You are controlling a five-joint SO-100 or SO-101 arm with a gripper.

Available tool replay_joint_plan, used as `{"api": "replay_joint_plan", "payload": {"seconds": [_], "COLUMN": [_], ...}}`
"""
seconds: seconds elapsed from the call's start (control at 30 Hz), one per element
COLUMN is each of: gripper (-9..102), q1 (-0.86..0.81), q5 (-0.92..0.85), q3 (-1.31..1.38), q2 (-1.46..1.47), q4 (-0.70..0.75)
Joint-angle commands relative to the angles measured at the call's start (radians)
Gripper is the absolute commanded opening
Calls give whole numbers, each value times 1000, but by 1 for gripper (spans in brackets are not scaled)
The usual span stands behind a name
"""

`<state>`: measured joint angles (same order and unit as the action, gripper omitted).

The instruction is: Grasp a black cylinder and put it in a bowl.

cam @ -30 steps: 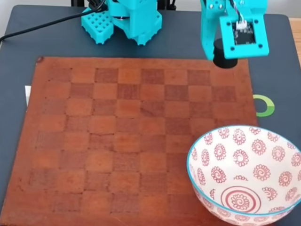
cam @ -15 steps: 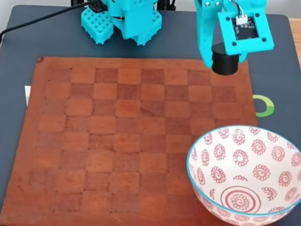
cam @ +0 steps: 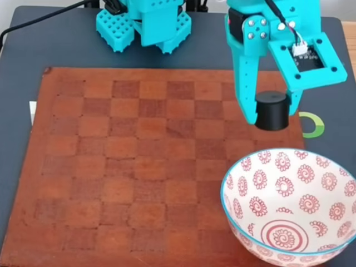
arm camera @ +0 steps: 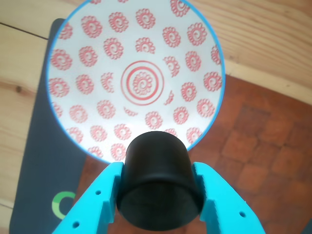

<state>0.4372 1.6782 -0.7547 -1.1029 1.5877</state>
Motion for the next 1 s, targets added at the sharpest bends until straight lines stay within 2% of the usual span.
{"api": "replay_joint_plan", "payload": {"seconds": [0.0, 0.6, 0.8, 0.97], "gripper": [11, 12, 26, 27], "q1": [-8, 9, 9, 9], "q5": [-25, -25, -25, -25], "q3": [121, 477, 495, 495], "q2": [38, 422, 428, 426], "q4": [-12, -8, 23, 32]}}
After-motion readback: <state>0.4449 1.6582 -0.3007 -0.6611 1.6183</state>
